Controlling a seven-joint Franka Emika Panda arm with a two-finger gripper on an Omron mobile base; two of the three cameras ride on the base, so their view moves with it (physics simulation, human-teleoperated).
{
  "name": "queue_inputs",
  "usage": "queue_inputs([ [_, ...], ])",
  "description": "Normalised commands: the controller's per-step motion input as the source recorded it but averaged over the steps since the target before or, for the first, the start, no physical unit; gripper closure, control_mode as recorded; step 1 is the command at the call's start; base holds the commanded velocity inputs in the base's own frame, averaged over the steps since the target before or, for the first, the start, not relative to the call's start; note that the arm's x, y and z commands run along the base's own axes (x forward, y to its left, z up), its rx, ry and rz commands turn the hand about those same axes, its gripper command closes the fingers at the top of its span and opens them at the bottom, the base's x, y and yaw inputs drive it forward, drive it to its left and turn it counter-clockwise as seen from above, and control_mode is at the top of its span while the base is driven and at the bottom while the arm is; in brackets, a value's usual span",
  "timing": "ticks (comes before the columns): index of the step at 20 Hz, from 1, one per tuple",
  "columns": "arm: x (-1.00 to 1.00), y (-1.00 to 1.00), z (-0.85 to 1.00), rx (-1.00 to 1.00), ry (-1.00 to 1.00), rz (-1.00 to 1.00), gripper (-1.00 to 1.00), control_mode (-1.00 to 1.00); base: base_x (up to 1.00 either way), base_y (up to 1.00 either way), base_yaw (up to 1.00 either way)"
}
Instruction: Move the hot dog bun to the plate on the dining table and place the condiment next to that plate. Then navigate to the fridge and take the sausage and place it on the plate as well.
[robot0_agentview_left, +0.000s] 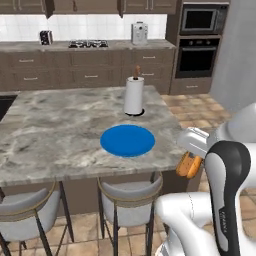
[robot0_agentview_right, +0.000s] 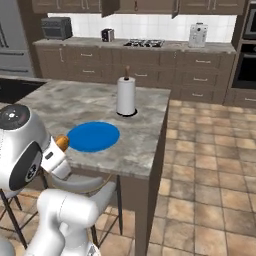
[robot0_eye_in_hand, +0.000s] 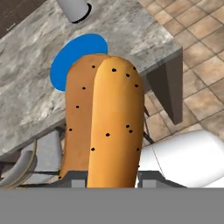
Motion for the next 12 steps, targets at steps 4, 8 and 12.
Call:
queue_inputs([
  [4,0.0,0.0,0.0,0.0,0.0,0.0,1.0,1.0,0.67,0.24,-0.38],
  [8,0.0,0.0,0.0,0.0,0.0,0.0,1.0,1.0,0.68,0.36,-0.32],
  [12,0.0,0.0,0.0,0.0,0.0,0.0,1.0,1.0,0.64,0.59,-0.18],
])
